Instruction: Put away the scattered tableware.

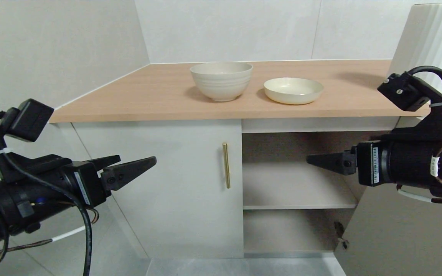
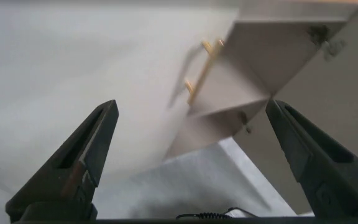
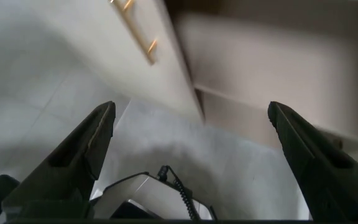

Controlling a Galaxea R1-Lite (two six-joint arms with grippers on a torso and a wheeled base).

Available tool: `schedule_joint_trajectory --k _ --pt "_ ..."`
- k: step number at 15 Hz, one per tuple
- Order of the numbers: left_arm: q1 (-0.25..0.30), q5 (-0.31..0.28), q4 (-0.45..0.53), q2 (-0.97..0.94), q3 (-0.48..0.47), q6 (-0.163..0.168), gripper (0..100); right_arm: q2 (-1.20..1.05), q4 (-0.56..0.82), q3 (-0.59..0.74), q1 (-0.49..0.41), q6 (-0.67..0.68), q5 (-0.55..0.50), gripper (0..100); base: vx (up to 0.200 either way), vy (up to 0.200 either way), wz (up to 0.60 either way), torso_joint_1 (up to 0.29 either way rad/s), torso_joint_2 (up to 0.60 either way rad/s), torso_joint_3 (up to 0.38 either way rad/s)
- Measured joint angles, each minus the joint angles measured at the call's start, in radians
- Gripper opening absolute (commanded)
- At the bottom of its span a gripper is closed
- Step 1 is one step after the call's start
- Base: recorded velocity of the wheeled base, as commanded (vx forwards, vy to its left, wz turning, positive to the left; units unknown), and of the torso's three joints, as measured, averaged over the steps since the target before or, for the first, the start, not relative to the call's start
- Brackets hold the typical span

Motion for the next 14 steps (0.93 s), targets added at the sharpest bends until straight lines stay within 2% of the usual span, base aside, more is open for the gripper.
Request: schedule_joint_trajectory --k 2,7,9,14 --pt "0.000 -0.001 0.000 0.000 0.001 0.000 100 -0.009 0.001 0.016 0.002 -0.003 0.004 100 0.200 0.000 0.00 0.000 0.00 0.010" --pt "-0.001 -0.011 0.031 -0.024 -0.001 -0.002 100 -0.032 -0.002 0.043 0.019 -0.010 0.009 100 0.000 0.000 0.00 0.000 0.00 0.000" --pt "-0.001 -0.053 0.055 -0.036 -0.005 -0.002 100 -0.039 -0.002 0.055 0.027 -0.044 0.009 100 0.000 0.000 0.00 0.000 0.00 0.000" --pt "-0.001 -0.058 0.057 -0.036 -0.008 -0.002 100 -0.050 -0.003 0.069 0.032 -0.052 0.009 100 0.000 0.000 0.00 0.006 -0.04 -0.034"
